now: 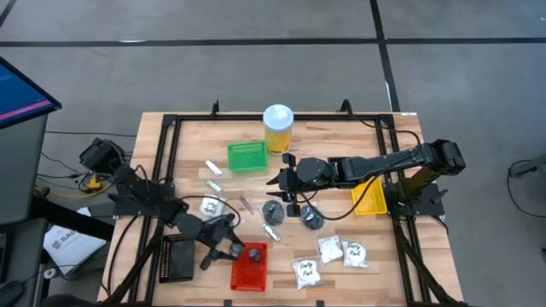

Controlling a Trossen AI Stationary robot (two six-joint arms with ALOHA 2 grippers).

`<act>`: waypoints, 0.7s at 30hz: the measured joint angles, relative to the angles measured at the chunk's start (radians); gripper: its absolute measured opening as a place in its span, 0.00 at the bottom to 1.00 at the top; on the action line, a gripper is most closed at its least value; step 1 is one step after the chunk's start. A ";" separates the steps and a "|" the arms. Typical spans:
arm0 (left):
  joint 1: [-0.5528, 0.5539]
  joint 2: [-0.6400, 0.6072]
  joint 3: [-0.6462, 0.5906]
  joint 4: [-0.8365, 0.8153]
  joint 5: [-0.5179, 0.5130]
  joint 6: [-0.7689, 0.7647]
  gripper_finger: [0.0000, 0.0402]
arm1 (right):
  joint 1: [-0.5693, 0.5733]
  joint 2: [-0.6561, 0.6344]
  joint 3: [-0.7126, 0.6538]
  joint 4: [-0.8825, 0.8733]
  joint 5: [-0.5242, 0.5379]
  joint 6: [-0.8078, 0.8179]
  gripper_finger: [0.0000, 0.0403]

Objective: Pick & Place Travel size toiletries
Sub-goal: Put the gray deodorant into the red bin

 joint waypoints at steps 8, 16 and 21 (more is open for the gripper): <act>-0.045 0.130 0.101 0.010 0.006 0.001 0.46 | 0.000 0.000 0.000 -0.004 0.000 -0.001 0.30; -0.044 0.241 0.158 0.013 0.005 -0.015 0.46 | 0.000 0.000 0.000 -0.008 0.000 -0.001 0.30; -0.044 0.273 0.168 0.015 0.005 -0.058 0.46 | 0.000 0.000 0.000 -0.019 0.000 -0.001 0.30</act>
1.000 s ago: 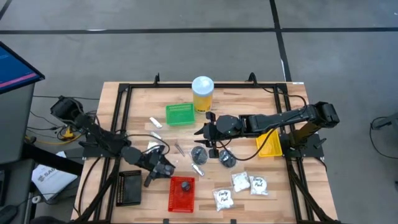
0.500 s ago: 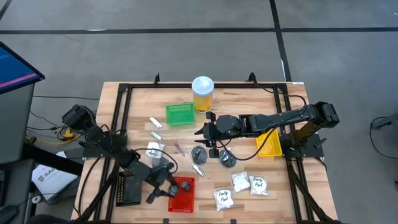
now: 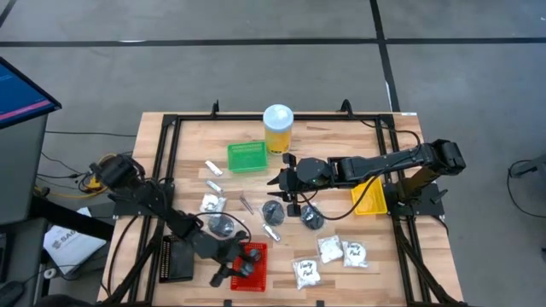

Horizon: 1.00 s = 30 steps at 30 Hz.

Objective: Pick & Place Travel size toiletries
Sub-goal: Put the gray deodorant into the red bin, then put the black hairbrush into the green bin

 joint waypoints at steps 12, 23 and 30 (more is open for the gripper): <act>0.000 0.006 0.000 0.000 0.009 -0.046 0.52 | 0.000 0.000 0.000 0.001 0.000 0.000 0.30; 0.000 0.005 0.000 -0.001 0.009 -0.044 0.55 | 0.000 0.000 0.000 0.001 0.000 0.000 0.30; 0.000 0.005 0.000 0.000 0.009 -0.043 0.56 | 0.000 0.000 0.000 0.001 0.000 0.000 0.30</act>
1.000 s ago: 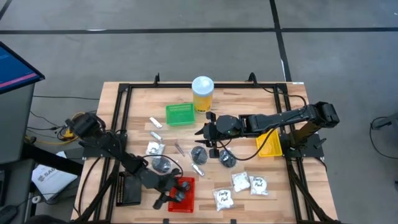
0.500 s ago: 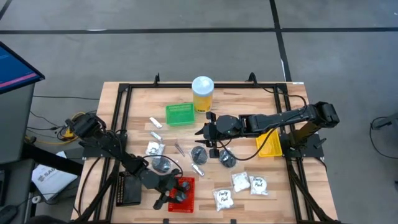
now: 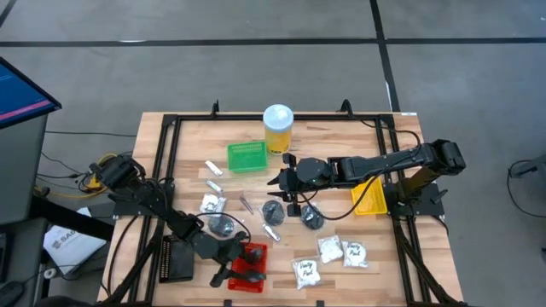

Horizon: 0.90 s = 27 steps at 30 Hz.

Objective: Pick & Place Travel size toiletries
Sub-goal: Put the black hairbrush into the green bin

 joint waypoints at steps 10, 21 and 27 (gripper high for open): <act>0.001 -0.008 0.000 -0.001 -0.034 0.028 0.45 | 0.001 0.000 0.000 -0.015 0.000 0.000 0.30; 0.007 -0.099 0.001 0.001 -0.117 0.148 0.38 | 0.002 0.000 0.000 -0.126 -0.001 0.052 0.30; 0.039 -0.147 0.001 -0.070 -0.250 0.166 0.36 | 0.006 0.000 -0.047 -0.148 0.000 0.080 0.30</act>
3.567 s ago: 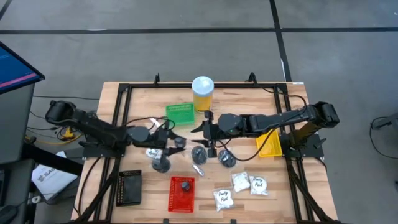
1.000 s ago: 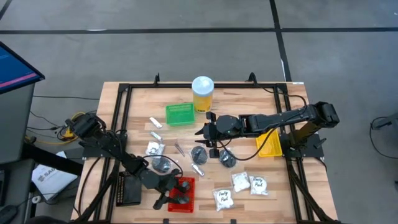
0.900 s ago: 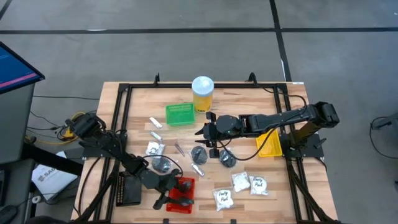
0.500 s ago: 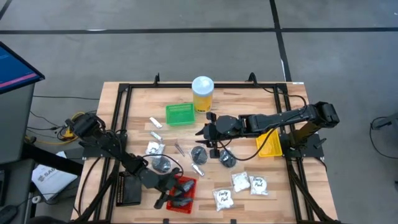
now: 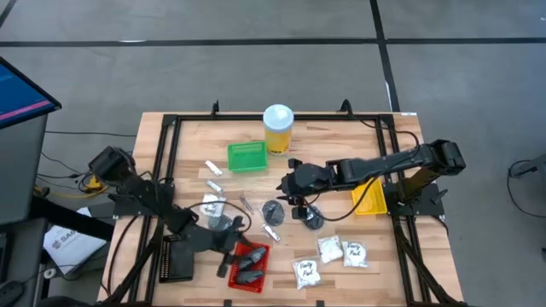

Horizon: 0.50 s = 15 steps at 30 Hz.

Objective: Pick & Place Travel size toiletries
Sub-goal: Put the black hairbrush into the green bin

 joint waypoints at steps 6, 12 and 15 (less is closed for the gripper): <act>0.075 -0.008 -0.001 -0.050 -0.002 -0.009 0.35 | 0.000 0.001 -0.056 -0.008 0.001 0.056 0.30; 0.151 -0.008 -0.001 -0.068 0.010 -0.010 0.35 | 0.000 0.001 -0.099 -0.008 0.004 0.105 0.30; 0.187 -0.008 -0.001 -0.086 0.014 -0.006 0.35 | -0.003 0.001 -0.115 -0.018 0.026 0.111 0.30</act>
